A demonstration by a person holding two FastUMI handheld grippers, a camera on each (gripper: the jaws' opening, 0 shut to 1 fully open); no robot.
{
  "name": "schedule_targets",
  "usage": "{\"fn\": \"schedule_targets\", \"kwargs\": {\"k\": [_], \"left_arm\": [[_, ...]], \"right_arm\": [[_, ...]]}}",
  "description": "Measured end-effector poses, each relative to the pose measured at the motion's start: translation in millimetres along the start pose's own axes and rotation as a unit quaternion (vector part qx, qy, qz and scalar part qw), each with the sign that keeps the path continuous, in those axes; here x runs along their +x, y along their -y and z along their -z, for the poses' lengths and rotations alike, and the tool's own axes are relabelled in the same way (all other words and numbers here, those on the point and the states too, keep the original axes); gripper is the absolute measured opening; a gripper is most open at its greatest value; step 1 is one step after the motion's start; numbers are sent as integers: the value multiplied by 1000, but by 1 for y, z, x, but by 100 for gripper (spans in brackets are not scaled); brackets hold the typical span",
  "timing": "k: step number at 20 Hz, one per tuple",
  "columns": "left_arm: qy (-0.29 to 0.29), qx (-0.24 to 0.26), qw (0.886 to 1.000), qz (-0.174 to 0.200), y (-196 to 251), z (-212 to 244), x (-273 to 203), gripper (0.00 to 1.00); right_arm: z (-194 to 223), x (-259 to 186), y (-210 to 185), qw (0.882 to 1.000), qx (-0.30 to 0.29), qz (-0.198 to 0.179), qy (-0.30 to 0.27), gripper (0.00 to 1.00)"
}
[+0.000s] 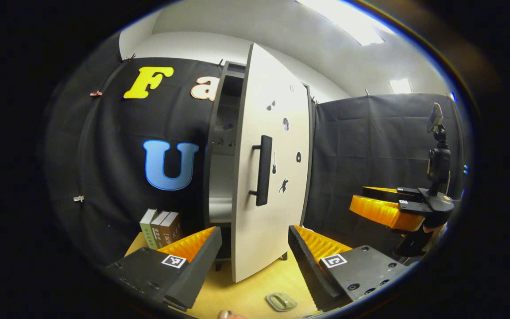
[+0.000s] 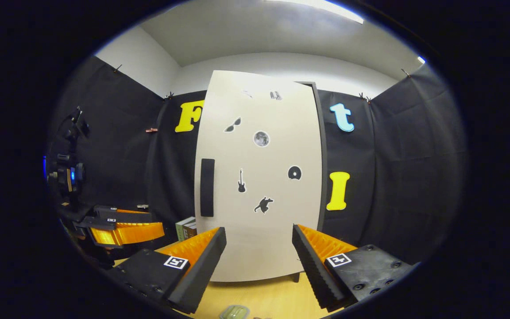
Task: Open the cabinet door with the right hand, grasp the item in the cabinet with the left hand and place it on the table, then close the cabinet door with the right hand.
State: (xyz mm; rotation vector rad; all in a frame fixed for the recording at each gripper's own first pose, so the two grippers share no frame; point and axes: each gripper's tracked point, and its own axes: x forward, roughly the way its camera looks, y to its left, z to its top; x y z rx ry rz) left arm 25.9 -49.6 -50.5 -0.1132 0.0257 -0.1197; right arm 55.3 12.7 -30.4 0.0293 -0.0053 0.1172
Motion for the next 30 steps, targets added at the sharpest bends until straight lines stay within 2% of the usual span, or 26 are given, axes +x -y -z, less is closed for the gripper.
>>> {"fn": "schedule_targets", "kwargs": {"k": [5, 13, 17, 30], "left_arm": [[0, 5, 1000, 12, 29, -1, 5, 95], [15, 42, 999, 6, 45, -17, 11, 95], [16, 39, 999, 14, 53, -17, 15, 95], [17, 30, 999, 22, 53, -13, 28, 95]], "right_arm": [[-2, -5, 16, 1000, 5, -6, -2, 97], [4, -2, 29, 1000, 2, -16, -16, 97], [7, -1, 30, 1000, -16, -19, -19, 97], [12, 0, 34, 999, -20, -14, -26, 97]]}}
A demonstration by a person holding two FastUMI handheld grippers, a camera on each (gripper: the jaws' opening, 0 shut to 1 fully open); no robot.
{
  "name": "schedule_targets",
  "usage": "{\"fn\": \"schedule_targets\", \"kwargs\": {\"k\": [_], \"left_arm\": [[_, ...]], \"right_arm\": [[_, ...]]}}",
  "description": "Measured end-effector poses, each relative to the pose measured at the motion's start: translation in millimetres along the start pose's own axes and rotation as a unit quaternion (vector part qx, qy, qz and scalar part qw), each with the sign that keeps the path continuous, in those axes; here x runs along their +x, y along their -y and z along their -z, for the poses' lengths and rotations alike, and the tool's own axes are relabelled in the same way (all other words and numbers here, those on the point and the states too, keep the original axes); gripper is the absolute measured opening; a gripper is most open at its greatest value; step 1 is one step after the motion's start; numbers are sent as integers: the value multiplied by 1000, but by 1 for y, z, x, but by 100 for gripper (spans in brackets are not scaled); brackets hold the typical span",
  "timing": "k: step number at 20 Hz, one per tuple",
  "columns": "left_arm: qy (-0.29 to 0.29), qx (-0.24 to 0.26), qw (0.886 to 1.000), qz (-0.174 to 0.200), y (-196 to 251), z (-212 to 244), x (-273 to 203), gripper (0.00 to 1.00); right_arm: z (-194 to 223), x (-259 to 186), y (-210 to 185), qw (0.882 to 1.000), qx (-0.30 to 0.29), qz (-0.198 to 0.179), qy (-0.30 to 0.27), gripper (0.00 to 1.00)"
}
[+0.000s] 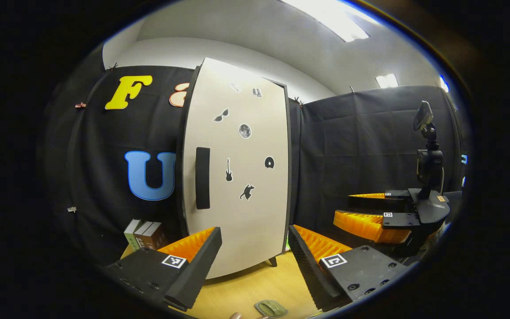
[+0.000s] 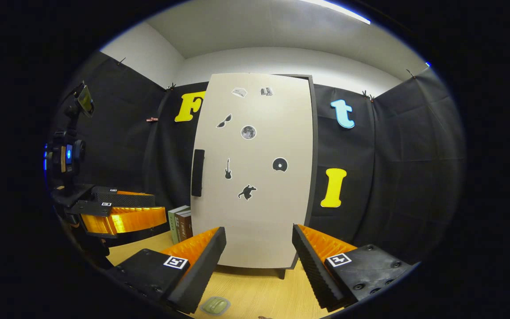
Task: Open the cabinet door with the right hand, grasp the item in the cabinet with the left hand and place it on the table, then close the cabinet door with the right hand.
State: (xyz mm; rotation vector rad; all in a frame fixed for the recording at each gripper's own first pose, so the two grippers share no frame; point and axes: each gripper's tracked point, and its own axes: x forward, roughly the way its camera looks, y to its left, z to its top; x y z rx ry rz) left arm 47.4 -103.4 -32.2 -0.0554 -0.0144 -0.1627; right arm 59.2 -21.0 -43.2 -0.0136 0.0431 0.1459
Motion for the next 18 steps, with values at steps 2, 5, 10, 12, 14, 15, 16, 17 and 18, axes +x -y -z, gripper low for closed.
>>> {"fn": "schedule_targets", "kwargs": {"k": [2, 5, 10, 12, 14, 15, 16, 17, 18], "left_arm": [[1, 2, 1000, 1, 1, 1, 0, 95], [1, 3, 1000, 0, 0, 2, 1, 95], [5, 3, 1000, -10, -3, 0, -1, 95], [7, 0, 1000, -18, -5, 0, -1, 94], [8, -3, 1000, -26, -9, -1, -1, 95], [7, -3, 1000, -31, -11, 0, -1, 95], [5, -3, 999, -35, -12, 1, -2, 95], [7, -2, 999, -41, -14, 1, -2, 95], [8, -3, 999, -46, -17, 1, -3, 95]], "right_arm": [[-2, 0, 0, 1000, 2, 0, 1, 97], [-6, 0, 1, 1000, 2, 0, 7, 97], [-3, -1, 4, 1000, 4, 7, 3, 97], [-5, -1, 3, 1000, 2, 7, 5, 97], [-5, -1, 4, 1000, 0, 8, 5, 97], [-5, -2, 4, 1000, -1, 9, 4, 97], [-6, -3, 4, 1000, 0, 9, 5, 97], [-6, -3, 4, 1000, 0, 10, 5, 97], [-7, -4, 5, 1000, -1, 10, 6, 97]]}}
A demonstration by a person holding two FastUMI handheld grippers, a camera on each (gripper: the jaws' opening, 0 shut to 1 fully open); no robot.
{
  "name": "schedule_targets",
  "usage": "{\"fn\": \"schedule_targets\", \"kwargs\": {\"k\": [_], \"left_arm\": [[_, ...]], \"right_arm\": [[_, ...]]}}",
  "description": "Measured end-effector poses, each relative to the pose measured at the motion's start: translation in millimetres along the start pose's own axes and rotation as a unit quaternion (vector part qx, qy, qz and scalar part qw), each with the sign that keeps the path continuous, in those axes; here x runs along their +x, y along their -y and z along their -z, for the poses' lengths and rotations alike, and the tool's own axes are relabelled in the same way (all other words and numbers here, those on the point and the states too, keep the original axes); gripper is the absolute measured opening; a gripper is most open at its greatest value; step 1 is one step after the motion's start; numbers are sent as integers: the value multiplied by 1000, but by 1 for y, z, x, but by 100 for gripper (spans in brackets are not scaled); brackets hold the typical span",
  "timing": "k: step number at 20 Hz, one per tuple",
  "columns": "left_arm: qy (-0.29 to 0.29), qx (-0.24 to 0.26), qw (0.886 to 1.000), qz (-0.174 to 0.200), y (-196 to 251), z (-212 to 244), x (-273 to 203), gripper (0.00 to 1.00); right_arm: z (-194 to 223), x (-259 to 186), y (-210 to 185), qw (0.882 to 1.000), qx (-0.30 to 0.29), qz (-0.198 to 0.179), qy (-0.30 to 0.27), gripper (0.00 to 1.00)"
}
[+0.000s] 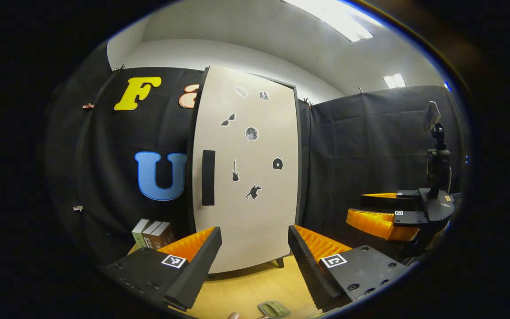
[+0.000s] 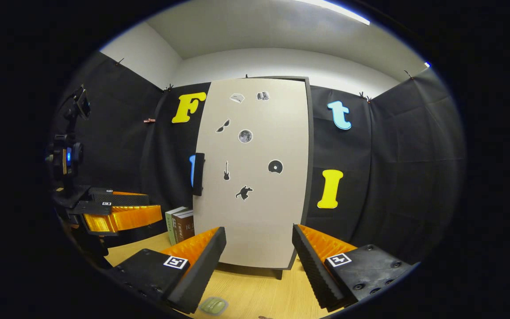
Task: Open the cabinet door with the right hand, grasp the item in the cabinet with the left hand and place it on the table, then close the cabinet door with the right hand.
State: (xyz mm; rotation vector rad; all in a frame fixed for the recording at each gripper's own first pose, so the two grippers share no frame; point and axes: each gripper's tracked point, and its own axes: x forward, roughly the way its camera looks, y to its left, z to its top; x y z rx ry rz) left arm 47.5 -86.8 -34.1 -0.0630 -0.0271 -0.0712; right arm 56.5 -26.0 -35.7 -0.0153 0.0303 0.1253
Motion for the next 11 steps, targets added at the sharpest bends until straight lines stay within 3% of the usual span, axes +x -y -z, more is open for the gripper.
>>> {"fn": "schedule_targets", "kwargs": {"k": [11], "left_arm": [[-2, 0, 1000, -2, 3, 3, -4, 95]], "right_arm": [[-1, -3, 2, 1000, 5, 0, -1, 97]]}}
